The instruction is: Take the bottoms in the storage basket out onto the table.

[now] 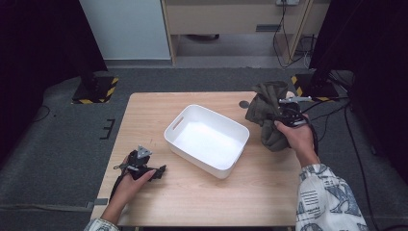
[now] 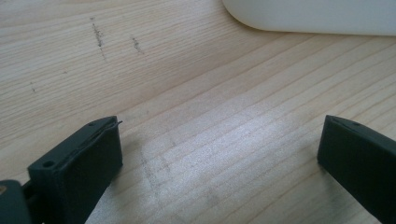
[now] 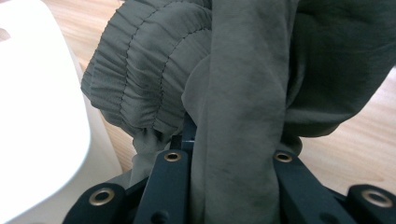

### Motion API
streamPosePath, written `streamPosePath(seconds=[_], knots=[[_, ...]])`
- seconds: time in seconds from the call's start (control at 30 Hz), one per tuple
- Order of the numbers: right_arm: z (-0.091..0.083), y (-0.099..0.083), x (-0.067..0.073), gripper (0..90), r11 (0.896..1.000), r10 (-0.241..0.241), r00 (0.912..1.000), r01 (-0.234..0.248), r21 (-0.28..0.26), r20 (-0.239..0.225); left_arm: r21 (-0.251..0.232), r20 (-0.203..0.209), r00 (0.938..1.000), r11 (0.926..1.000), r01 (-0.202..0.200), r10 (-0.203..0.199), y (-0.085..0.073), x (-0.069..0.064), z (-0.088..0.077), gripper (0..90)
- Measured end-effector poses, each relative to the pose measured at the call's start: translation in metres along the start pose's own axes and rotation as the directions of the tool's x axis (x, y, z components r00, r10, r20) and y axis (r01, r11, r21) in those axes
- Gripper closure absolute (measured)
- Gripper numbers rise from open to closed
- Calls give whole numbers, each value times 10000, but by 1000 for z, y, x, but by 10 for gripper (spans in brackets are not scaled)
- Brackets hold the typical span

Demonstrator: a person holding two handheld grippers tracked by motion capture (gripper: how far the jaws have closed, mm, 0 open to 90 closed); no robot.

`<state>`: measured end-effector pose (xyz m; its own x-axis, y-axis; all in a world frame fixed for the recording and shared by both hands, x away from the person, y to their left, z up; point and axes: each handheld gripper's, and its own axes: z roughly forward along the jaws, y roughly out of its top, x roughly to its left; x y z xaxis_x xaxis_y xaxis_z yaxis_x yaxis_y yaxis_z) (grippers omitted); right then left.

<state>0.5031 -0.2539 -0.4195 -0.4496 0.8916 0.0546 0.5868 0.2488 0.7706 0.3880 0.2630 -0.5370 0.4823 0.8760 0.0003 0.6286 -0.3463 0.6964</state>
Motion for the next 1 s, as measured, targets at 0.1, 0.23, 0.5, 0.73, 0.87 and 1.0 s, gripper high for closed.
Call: streamPosePath(seconds=[0.1,0.23,0.5,0.73,0.87,1.0], knots=[[9,-11,-6,772,9997,224,9997,-224,76,-59,3,1,10000,10000,1,-1,0,0,0,0],[19,-25,-12,771,9983,529,9986,-528,232,-33,1,5,10000,10000,-1,1,0,0,0,0],[32,-42,-14,763,9962,795,9967,-800,329,160,2,5,10000,10000,-4,4,0,0,0,0],[42,-47,-12,745,9952,755,9969,-767,600,220,1,5,10000,10000,-3,3,0,0,0,0],[46,-49,-11,738,9949,727,9970,-743,687,259,0,4,10000,10000,-4,4,0,0,0,0],[48,-51,-12,727,9941,793,9964,-813,715,303,3,5,10000,10000,-6,6,0,0,0,0]])
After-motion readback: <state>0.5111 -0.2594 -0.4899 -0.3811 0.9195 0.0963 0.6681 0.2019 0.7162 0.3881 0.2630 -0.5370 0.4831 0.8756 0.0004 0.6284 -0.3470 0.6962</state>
